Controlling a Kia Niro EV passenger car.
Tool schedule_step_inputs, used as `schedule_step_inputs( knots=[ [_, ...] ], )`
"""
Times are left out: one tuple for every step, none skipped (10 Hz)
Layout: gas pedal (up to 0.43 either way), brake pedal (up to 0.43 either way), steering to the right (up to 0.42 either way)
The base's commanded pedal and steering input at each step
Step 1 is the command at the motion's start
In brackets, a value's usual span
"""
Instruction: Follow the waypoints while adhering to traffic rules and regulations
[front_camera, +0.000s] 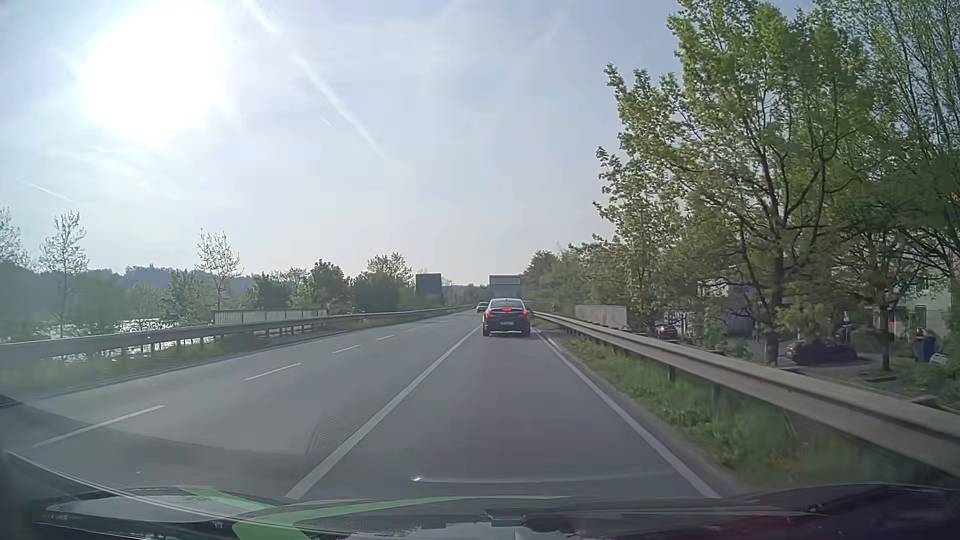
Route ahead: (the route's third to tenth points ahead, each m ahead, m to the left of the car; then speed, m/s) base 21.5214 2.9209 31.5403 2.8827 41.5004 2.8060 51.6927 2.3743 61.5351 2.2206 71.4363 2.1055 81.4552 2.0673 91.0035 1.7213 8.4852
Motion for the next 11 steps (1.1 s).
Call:
schedule_step_inputs(
  knots=[
    [0.0, 0.189, 0.001],
    [0.0, 0.189, 0.001],
    [0.0, 0.195, 0.001],
    [0.0, 0.195, 0.001],
    [0.0, 0.195, 0.001],
    [0.0, 0.195, 0.001],
    [0.0, 0.201, 0.001],
    [0.0, 0.201, 0.001],
    [0.0, 0.195, 0.001],
    [0.0, 0.195, 0.001],
    [0.0, 0.171, 0.001]
  ],
)
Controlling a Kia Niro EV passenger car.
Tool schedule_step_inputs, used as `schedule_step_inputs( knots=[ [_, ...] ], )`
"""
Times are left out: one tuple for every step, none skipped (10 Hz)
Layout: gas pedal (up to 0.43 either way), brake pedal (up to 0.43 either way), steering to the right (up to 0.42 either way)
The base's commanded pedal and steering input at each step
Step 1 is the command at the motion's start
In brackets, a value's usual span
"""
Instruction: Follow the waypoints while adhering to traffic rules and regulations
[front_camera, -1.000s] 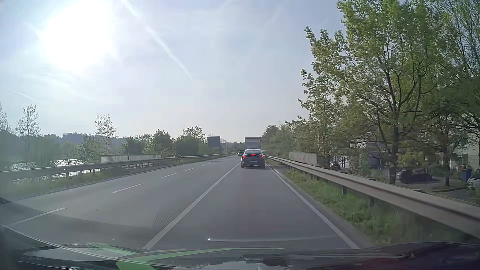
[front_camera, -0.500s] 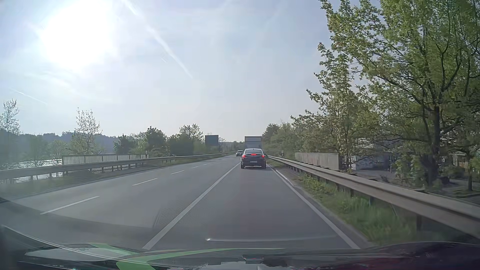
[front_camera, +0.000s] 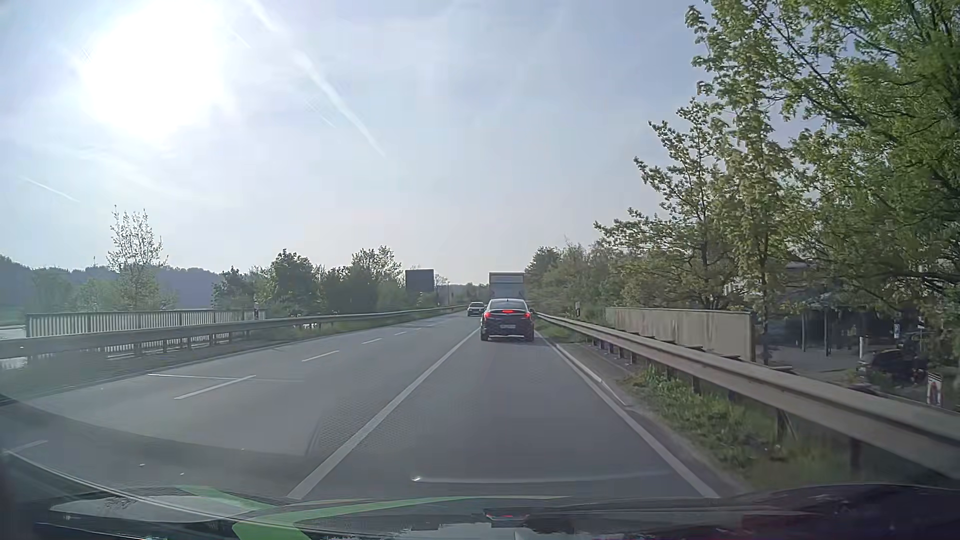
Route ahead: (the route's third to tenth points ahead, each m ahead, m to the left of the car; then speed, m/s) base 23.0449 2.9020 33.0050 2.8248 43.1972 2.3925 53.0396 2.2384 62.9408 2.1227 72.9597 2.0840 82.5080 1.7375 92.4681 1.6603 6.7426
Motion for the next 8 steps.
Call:
schedule_step_inputs(
  knots=[
    [0.0, 0.152, 0.002],
    [0.0, 0.134, 0.002],
    [0.0, 0.067, 0.003],
    [0.0, 0.067, 0.004],
    [0.0, 0.073, 0.004],
    [0.0, 0.073, 0.004],
    [0.0, 0.079, 0.004],
    [0.0, 0.079, 0.005]
  ],
)
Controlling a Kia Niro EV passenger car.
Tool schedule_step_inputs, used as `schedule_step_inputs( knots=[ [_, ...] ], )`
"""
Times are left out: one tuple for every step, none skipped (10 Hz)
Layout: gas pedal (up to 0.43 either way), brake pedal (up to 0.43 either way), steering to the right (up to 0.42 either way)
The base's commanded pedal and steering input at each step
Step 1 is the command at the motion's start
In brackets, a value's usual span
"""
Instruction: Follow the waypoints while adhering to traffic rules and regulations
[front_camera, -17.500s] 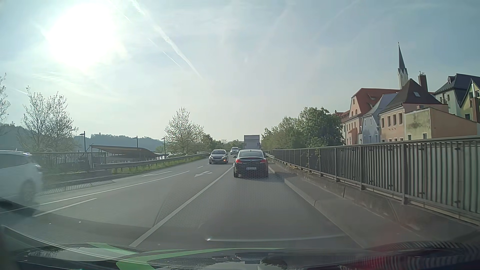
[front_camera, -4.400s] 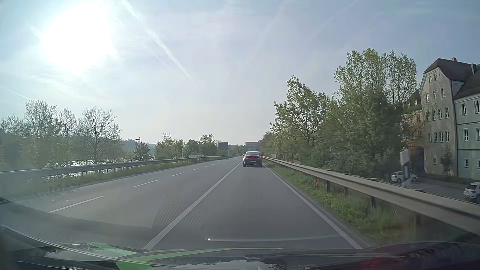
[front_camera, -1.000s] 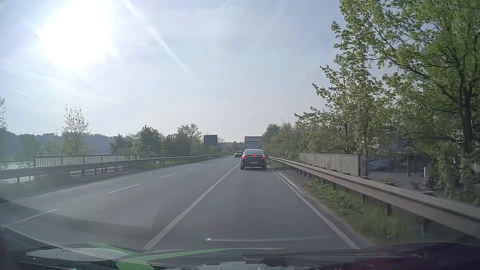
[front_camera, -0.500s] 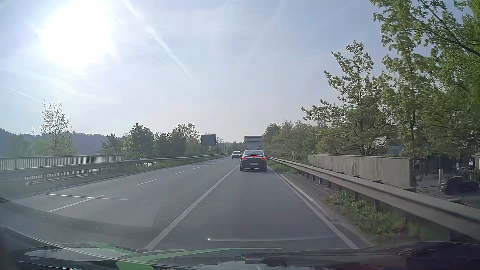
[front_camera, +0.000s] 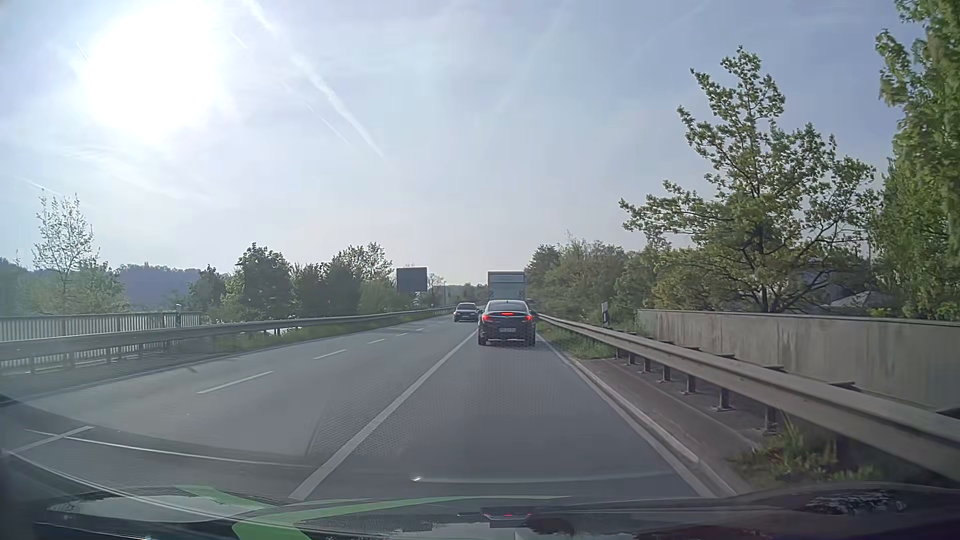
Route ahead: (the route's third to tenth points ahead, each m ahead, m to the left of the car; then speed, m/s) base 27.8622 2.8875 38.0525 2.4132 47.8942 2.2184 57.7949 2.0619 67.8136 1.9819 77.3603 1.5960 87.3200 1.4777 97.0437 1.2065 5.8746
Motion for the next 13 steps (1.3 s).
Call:
schedule_step_inputs(
  knots=[
    [0.0, 0.085, 0.005],
    [0.0, 0.085, 0.005],
    [0.0, 0.091, 0.005],
    [0.0, 0.098, 0.005],
    [0.0, 0.098, 0.005],
    [0.0, 0.104, 0.005],
    [0.0, 0.091, 0.005],
    [0.0, 0.098, 0.005],
    [0.0, 0.104, 0.005],
    [0.0, 0.104, 0.005],
    [0.0, 0.104, 0.005],
    [0.0, 0.104, 0.005],
    [0.0, 0.11, 0.005]
  ],
)
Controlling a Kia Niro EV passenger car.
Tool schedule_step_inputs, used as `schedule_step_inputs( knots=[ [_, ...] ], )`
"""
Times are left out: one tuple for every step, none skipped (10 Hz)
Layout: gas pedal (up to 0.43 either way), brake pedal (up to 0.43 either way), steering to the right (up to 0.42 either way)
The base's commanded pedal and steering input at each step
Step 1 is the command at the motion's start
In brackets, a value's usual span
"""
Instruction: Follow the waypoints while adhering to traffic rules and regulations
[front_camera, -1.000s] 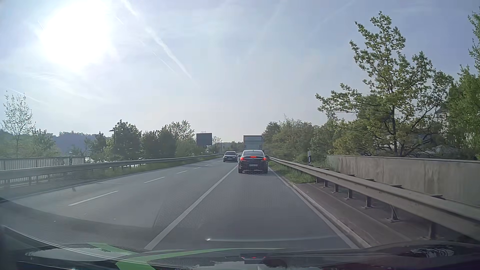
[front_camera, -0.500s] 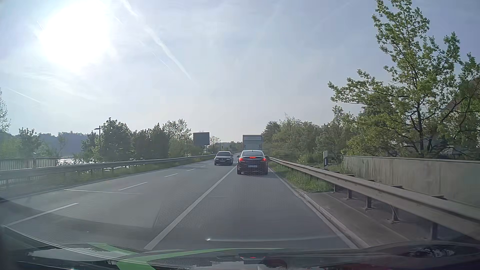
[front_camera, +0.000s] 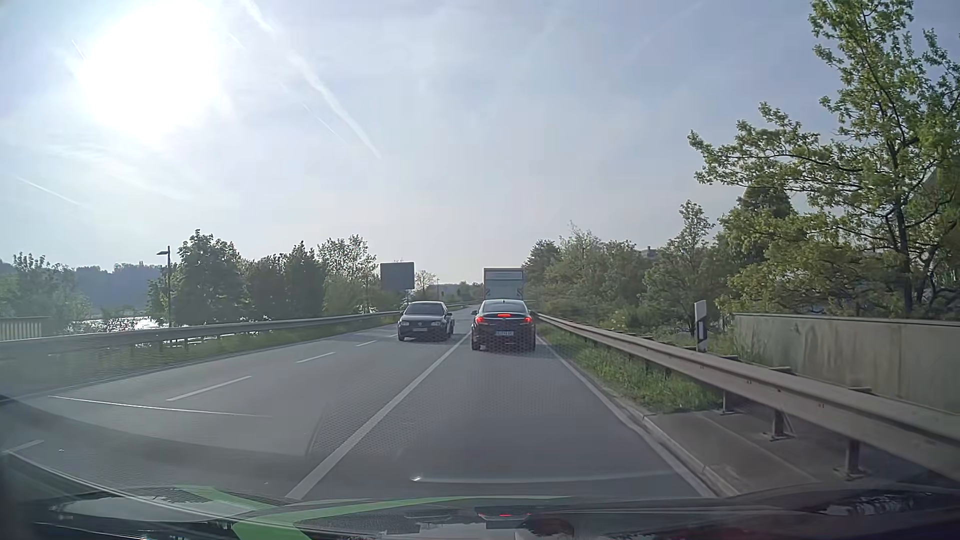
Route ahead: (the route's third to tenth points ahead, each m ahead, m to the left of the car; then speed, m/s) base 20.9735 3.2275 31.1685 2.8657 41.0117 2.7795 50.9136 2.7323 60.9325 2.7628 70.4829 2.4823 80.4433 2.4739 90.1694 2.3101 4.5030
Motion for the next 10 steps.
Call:
schedule_step_inputs(
  knots=[
    [0.0, 0.11, 0.005],
    [0.0, 0.11, 0.005],
    [0.0, 0.104, 0.004],
    [0.0, 0.079, 0.003],
    [0.0, 0.043, 0.002],
    [0.0, 0.006, 0.002],
    [0.0, 0.0, 0.001],
    [0.0, 0.0, 0.0],
    [0.0, 0.0, 0.0],
    [0.0, 0.0, 0.0]
  ],
)
